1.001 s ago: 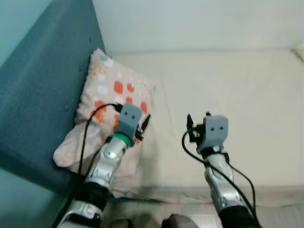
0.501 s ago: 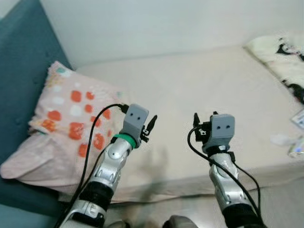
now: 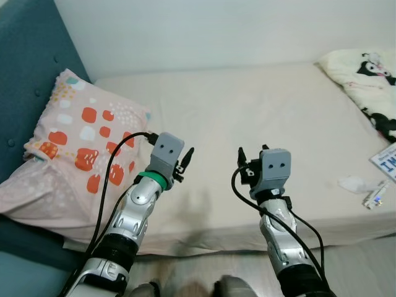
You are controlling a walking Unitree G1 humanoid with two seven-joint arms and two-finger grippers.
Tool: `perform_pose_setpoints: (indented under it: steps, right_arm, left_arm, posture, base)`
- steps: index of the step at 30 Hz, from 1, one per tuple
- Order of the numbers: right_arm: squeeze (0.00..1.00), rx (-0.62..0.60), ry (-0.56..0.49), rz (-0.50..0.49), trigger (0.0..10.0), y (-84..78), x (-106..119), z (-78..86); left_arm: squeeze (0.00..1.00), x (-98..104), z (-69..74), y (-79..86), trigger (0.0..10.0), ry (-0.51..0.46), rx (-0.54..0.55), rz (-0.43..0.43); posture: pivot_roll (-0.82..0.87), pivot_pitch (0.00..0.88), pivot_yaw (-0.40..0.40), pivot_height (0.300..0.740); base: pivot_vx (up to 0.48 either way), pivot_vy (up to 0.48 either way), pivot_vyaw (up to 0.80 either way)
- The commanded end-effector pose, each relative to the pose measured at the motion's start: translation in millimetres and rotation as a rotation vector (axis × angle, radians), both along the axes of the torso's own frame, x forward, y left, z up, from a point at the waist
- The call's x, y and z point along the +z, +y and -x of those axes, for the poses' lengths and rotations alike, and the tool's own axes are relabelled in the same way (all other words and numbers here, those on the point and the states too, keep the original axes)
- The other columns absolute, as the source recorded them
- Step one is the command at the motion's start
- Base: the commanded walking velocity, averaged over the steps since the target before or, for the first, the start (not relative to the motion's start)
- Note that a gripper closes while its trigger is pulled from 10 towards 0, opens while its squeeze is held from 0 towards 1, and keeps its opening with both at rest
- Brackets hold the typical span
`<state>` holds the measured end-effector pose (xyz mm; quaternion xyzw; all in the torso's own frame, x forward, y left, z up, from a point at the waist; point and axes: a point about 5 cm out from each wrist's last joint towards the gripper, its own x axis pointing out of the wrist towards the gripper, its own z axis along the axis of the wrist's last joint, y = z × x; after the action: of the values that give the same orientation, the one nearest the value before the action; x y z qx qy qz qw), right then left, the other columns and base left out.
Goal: Clean up the room
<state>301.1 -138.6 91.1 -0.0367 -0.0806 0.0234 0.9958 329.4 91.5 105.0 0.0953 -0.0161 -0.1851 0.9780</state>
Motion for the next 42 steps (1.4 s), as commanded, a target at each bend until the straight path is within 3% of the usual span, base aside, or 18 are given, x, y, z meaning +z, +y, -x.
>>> perform_pose_setpoints:
  steps: [1, 42]
  right_arm:
    - [0.00, -0.008, 0.016, -0.003, 10.0, -2.4, -3.7, 1.7]
    - [0.00, 0.015, 0.017, -0.006, 10.0, 1.9, -4.8, 3.0]
  left_arm:
    - [0.00, -4.2, 1.7, -1.8, 10.0, 0.013, -0.008, -0.007]
    - [0.00, -4.8, 0.1, 0.1, 10.0, 0.015, 0.008, -0.021]
  posture:
    - [-0.12, 0.000, 0.088, 0.740]
    - [-0.12, 0.000, 0.095, 0.740]
  base:
    - [0.000, -0.307, 0.00]
    - [0.000, -0.333, 0.00]
